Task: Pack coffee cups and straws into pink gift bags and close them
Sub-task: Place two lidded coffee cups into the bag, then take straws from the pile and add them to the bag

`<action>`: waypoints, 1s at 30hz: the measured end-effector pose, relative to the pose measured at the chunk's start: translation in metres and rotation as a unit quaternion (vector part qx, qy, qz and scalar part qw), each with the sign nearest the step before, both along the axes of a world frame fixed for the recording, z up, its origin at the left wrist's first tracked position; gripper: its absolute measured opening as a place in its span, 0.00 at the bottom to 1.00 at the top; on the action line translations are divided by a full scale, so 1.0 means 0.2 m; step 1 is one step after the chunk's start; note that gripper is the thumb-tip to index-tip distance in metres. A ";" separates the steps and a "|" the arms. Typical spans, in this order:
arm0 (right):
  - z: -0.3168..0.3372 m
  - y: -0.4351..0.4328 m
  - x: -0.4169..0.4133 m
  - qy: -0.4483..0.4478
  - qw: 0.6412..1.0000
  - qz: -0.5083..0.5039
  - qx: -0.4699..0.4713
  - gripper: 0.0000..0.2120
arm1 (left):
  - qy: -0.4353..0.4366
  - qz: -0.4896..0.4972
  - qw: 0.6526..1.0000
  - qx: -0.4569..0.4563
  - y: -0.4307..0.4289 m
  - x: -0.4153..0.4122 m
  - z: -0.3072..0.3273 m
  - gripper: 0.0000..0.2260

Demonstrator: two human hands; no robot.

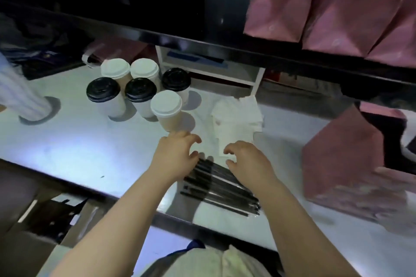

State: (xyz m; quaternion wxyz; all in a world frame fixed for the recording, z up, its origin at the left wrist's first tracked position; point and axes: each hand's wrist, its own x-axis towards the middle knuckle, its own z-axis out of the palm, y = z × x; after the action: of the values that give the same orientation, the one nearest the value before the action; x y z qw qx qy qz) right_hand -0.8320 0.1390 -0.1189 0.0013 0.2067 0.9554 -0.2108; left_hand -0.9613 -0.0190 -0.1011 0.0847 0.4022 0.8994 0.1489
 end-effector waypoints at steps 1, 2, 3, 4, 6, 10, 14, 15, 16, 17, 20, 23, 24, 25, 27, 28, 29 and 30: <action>-0.07 -0.02 0.00 -0.010 1.000 -0.010 -0.009 0.12 | -0.010 -0.004 1.000 -0.005 -0.03 -0.01 -0.04 0.15; -0.13 -0.03 0.01 -0.022 1.000 -0.016 -0.011 0.12 | -0.019 -0.007 1.000 -0.006 -0.05 -0.02 -0.08 0.15; -0.18 -0.05 0.01 -0.035 0.999 -0.022 -0.009 0.12 | -0.030 -0.011 0.999 -0.007 -0.07 -0.03 -0.11 0.14; -0.21 -0.06 0.00 -0.043 0.999 -0.030 -0.004 0.12 | -0.039 -0.017 0.999 -0.007 -0.09 -0.04 -0.14 0.15; -0.27 -0.08 -0.01 -0.042 0.998 -0.056 0.003 0.13 | -0.053 -0.031 0.998 -0.010 -0.11 -0.05 -0.18 0.16; -0.32 -0.13 -0.03 -0.008 0.993 -0.118 -0.012 0.10 | -0.072 -0.047 0.996 -0.001 -0.12 -0.09 -0.22 0.16; -0.33 -0.14 -0.07 -0.037 0.986 -0.157 -0.048 0.03 | -0.089 -0.045 0.995 0.019 -0.13 -0.13 -0.24 0.14; -0.32 -0.13 -0.08 -0.046 0.984 -0.160 -0.061 0.01 | -0.092 -0.042 0.994 0.026 -0.14 -0.15 -0.24 0.14; -0.32 -0.13 -0.08 -0.049 0.983 -0.161 -0.079 0.01 | -0.096 -0.039 0.994 0.034 -0.14 -0.16 -0.24 0.14; -0.30 -0.12 -0.08 -0.044 0.980 -0.165 -0.103 0.03 | -0.099 -0.035 0.994 0.040 -0.14 -0.17 -0.23 0.13; -0.27 -0.09 -0.08 -0.004 0.967 -0.195 -0.166 0.07 | -0.104 -0.029 0.992 0.059 -0.15 -0.21 -0.22 0.13; -0.25 -0.06 -0.06 0.020 0.960 -0.216 -0.177 0.07 | -0.104 -0.029 0.992 0.071 -0.14 -0.23 -0.22 0.13; -0.24 -0.05 -0.05 0.018 0.961 -0.210 -0.177 0.05 | -0.105 -0.030 0.991 0.073 -0.13 -0.22 -0.21 0.14; -0.24 -0.04 -0.05 0.002 0.966 -0.193 -0.170 0.03 | -0.106 -0.031 0.991 0.076 -0.12 -0.22 -0.21 0.14; -0.25 -0.05 -0.05 -0.044 0.979 -0.143 -0.137 0.03 | -0.109 -0.034 0.990 0.079 -0.11 -0.20 -0.21 0.14; -0.26 -0.06 -0.05 -0.056 0.983 -0.124 -0.119 0.06 | -0.110 -0.037 0.990 0.079 -0.10 -0.19 -0.21 0.14; -0.28 -0.07 -0.05 -0.058 0.986 -0.119 -0.106 0.08 | -0.111 -0.040 0.990 0.079 -0.10 -0.18 -0.21 0.13; -0.29 -0.09 -0.05 -0.050 0.986 -0.125 -0.093 0.08 | -0.112 -0.043 0.990 0.078 -0.09 -0.17 -0.21 0.13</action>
State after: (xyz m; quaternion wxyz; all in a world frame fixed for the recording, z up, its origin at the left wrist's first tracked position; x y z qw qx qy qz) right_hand -0.8427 0.1213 -0.1766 0.0423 0.3343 0.8969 -0.2866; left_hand -0.9959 -0.0369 -0.1421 0.1599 0.4263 0.8520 0.2587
